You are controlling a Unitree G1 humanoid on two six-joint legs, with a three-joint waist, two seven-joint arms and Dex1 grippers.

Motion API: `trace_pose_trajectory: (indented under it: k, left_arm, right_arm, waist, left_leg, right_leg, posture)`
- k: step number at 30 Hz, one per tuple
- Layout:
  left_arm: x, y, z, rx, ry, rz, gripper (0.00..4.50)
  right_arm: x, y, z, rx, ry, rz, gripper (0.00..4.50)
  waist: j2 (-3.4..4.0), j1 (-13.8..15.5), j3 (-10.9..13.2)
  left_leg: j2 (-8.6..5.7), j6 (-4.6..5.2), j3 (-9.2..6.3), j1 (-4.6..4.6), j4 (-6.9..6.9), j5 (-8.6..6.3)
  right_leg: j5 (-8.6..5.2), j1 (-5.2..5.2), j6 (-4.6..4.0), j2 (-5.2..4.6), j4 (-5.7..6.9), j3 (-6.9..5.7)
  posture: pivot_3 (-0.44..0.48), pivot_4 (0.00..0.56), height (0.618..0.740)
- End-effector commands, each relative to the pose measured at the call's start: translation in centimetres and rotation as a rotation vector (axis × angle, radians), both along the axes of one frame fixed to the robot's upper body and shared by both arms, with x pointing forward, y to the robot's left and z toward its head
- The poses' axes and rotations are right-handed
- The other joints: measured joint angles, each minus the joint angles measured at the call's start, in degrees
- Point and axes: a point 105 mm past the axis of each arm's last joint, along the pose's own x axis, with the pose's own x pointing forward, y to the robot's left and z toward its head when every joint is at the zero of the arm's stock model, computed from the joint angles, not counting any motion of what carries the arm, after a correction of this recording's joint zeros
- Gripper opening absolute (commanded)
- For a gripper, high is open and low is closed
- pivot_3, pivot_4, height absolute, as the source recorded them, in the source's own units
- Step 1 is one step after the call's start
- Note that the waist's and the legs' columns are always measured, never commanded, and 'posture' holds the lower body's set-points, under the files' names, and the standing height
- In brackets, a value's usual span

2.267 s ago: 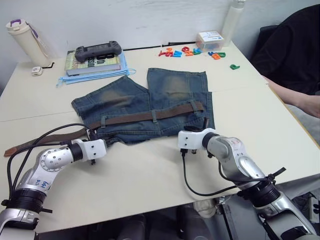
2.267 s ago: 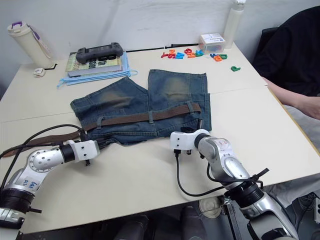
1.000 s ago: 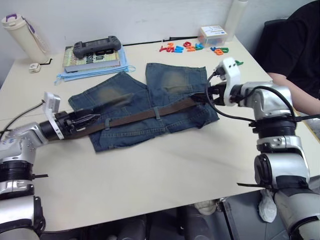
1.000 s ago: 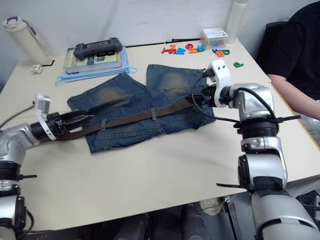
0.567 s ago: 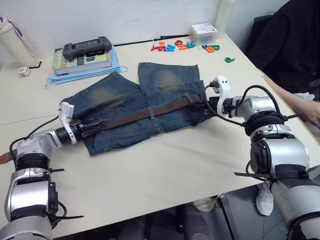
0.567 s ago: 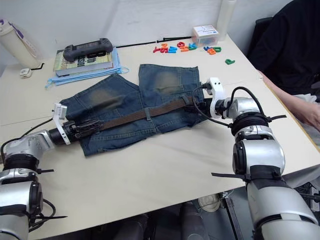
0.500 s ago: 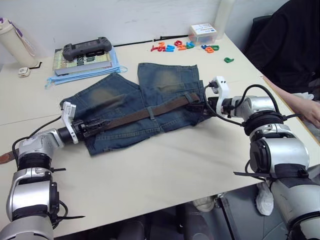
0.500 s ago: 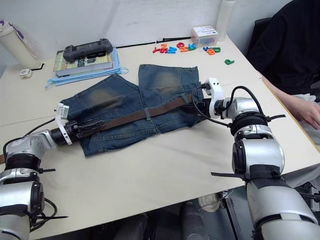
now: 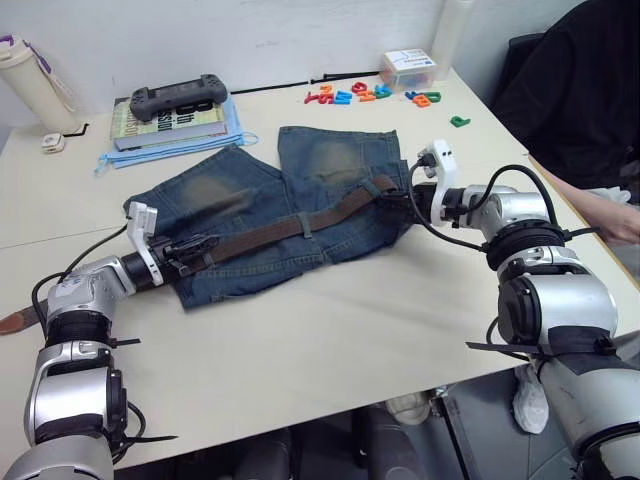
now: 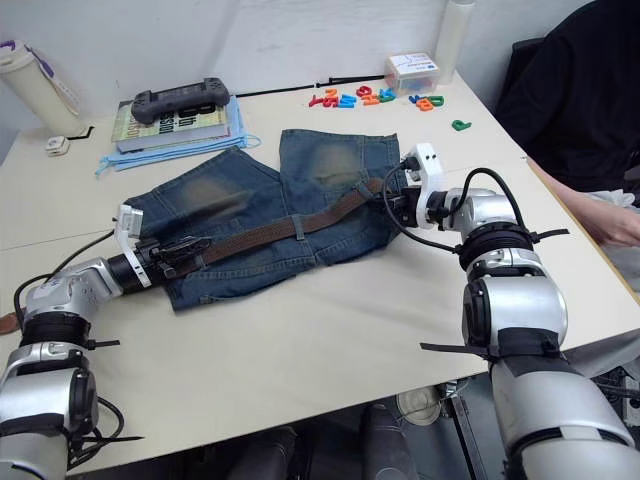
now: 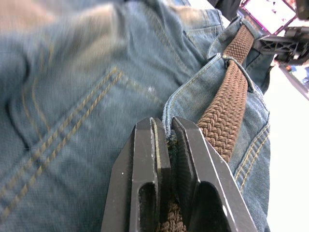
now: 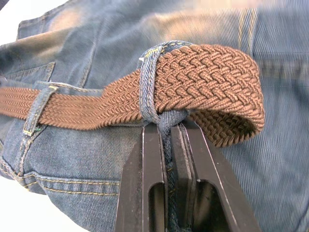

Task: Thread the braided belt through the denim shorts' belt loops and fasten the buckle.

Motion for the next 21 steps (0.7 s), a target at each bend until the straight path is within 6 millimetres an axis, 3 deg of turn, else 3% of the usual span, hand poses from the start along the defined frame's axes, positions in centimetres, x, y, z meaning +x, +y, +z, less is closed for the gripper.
trace_pose_trajectory:
  k: [1,8,11,15,18,21]
  left_arm:
    - [-1.6,-0.9,3.4,0.145,-0.262,0.026,0.24]
    - [-7.0,-2.7,2.5,0.581,-0.707,0.013,0.24]
    - [-9.0,-2.8,1.2,0.708,-0.831,-0.068,0.24]
    - [-11.2,-2.2,-1.2,0.824,-0.901,-0.208,0.24]
    - [-13.1,-0.4,-4.9,0.938,-0.865,-0.356,0.24]
    - [-14.4,0.9,-7.5,0.995,-0.808,-0.456,0.24]
  right_arm:
    - [-2.6,0.4,2.3,-0.089,-0.279,0.157,0.01]
    - [-9.2,-1.1,0.2,-0.445,-0.657,0.251,0.01]
    - [-11.8,-2.2,-2.2,-0.641,-0.737,0.376,0.01]
    - [-13.6,-3.8,-4.4,-0.834,-0.798,0.504,0.01]
    - [-14.5,-6.3,-7.0,-1.027,-0.813,0.634,0.01]
    - [-14.6,-7.8,-8.2,-1.126,-0.826,0.708,0.01]
  waist:
    - [0.00,0.24,0.00]
    - [0.01,1.49,0.00]
    - [0.01,2.20,0.00]
    - [0.03,3.26,0.01]
    - [0.03,3.33,0.01]
    - [0.03,3.32,0.01]
  left_leg:
    - [0.00,0.00,0.00,0.00,0.00,-0.03]
    - [0.09,0.01,0.16,-0.02,0.05,-0.14]
    - [0.13,0.02,0.30,0.14,0.05,-0.15]
    - [0.36,0.14,0.37,0.71,0.02,-0.26]
    - [0.38,0.34,0.59,0.96,0.00,-0.37]
    - [0.38,0.44,0.81,1.07,-0.07,-0.43]
  right_leg:
    - [0.00,0.00,0.00,0.00,0.00,0.01]
    - [0.00,-0.01,-0.01,0.05,-0.37,0.07]
    - [0.06,0.09,-0.11,0.08,-0.39,0.14]
    - [0.15,0.82,-0.20,0.23,-0.80,0.10]
    - [0.26,1.07,-0.18,0.28,-0.95,0.20]
    - [0.26,1.10,-0.18,0.42,-0.99,0.32]
  posture:
    - [0.000,0.150,0.714]
    - [0.000,0.150,0.714]
    - [0.000,0.150,0.714]
    - [0.000,0.150,0.714]
    - [0.000,0.150,0.714]
    - [0.000,0.150,0.714]
